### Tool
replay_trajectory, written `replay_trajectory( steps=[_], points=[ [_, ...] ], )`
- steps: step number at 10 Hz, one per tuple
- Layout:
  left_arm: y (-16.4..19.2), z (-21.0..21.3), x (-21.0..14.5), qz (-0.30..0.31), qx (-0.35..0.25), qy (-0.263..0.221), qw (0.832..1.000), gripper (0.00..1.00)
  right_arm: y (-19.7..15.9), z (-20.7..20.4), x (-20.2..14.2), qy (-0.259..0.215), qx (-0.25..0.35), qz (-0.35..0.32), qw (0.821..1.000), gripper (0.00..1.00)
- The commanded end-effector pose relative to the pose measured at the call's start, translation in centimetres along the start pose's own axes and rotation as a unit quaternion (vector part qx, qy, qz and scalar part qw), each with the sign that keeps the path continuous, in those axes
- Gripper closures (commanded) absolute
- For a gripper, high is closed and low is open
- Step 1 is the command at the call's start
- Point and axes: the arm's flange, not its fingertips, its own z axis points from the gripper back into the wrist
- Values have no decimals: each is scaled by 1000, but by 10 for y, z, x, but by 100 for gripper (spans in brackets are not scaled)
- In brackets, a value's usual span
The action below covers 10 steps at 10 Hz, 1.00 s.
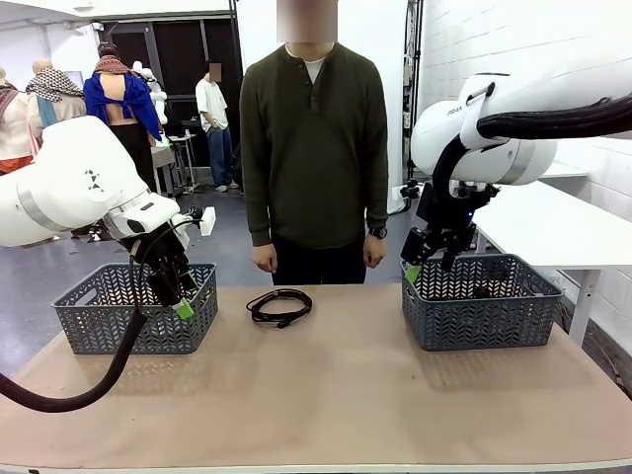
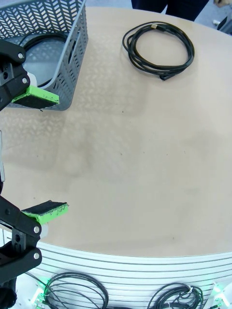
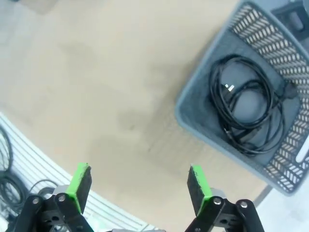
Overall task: Organize the cables according to human instructions.
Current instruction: Pick up a bundle of cables and place it in the basket indicated by the human.
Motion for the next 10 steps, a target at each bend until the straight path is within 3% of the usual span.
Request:
replay_trajectory(
  steps=[1, 4, 10],
  points=[
    [-1, 1, 0, 0, 1, 0, 1000, 0, 10, -13, -17, -47, 16, 37, 998, 0],
    [-1, 1, 0, 0, 1, 0, 1000, 0, 23, -20, -20, -45, 16, 63, 997, 0],
    [-1, 1, 0, 0, 1, 0, 1000, 0, 26, -18, -12, -29, 6, 52, 998, 0]
  ],
)
